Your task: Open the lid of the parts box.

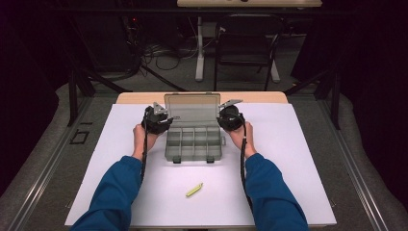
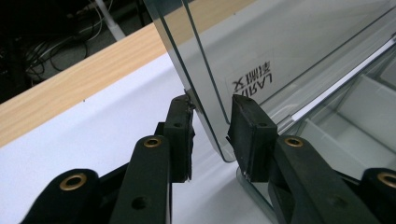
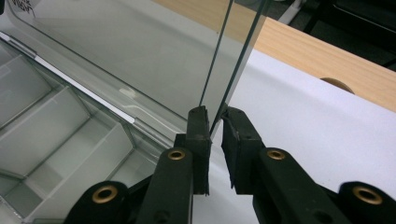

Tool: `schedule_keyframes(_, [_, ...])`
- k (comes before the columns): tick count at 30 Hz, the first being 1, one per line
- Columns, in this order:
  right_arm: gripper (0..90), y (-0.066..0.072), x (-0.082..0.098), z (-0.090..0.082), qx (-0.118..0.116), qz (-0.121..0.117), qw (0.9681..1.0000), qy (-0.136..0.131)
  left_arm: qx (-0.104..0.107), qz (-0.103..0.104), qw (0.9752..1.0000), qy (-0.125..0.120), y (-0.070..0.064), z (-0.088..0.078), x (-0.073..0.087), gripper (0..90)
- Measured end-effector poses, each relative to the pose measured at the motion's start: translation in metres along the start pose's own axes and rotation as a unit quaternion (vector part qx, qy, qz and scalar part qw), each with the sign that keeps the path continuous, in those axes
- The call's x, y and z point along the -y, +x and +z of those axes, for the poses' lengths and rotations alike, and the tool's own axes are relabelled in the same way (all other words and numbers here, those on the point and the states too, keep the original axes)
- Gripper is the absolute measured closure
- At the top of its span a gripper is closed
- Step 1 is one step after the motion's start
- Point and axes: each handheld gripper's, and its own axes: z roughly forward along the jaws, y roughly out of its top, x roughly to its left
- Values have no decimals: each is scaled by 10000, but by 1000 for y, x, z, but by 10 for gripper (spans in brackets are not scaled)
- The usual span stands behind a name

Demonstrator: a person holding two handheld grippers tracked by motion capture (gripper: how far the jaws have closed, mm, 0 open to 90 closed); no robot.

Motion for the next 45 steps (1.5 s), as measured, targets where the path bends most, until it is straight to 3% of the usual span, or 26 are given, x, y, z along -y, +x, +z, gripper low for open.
schedule_keyframes(4, [784, 2, 1, 0, 46, -53, 10000, 63, -82, -27, 10000, -7, 1, -1, 0, 646])
schedule_keyframes(7, [752, 5, 2, -2, 204, -234, 9994, 142, -93, -54, 9999, 1, 3, -3, 0, 591])
schedule_keyframes(12, [749, 5, 1, -5, 218, -267, 9994, 57, -117, -80, 9998, 105, 4, 0, 2, 606])
schedule_keyframes(16, [719, 4, 2, -6, 185, -264, 9994, 146, -42, -133, 9999, 72, 6, -3, 3, 548])
schedule_keyframes(18, [652, 3, 2, -9, 129, -224, 9995, 158, 63, -212, 9997, 40, 7, -6, 2, 515])
schedule_keyframes(20, [569, 1, 3, -14, 8, -190, 9998, 114, 108, -175, 9998, 55, 6, -11, 2, 418])
schedule_keyframes(24, [431, 3, 8, -26, -165, -345, 9992, 90, 267, -87, 9995, 116, 2, -22, 6, 292])
schedule_keyframes(28, [313, 5, 19, -42, -449, -409, 9981, 89, 436, 54, 9989, 151, -4, -35, 11, 221])
schedule_keyframes(32, [230, 4, 34, -56, -542, -408, 9977, 77, 603, 62, 9981, 104, -7, -49, 21, 173])
schedule_keyframes(33, [217, 3, 40, -59, -573, -393, 9976, -21, 623, 39, 9980, 93, -8, -52, 23, 167])
schedule_keyframes(39, [147, 1, 65, -79, -658, -371, 9971, -31, 721, 73, 9973, 153, -18, -73, 45, 148])
schedule_keyframes(45, [107, 6, 88, -91, -716, -404, 9966, -57, 697, 276, 9966, 348, -34, -91, 66, 125])
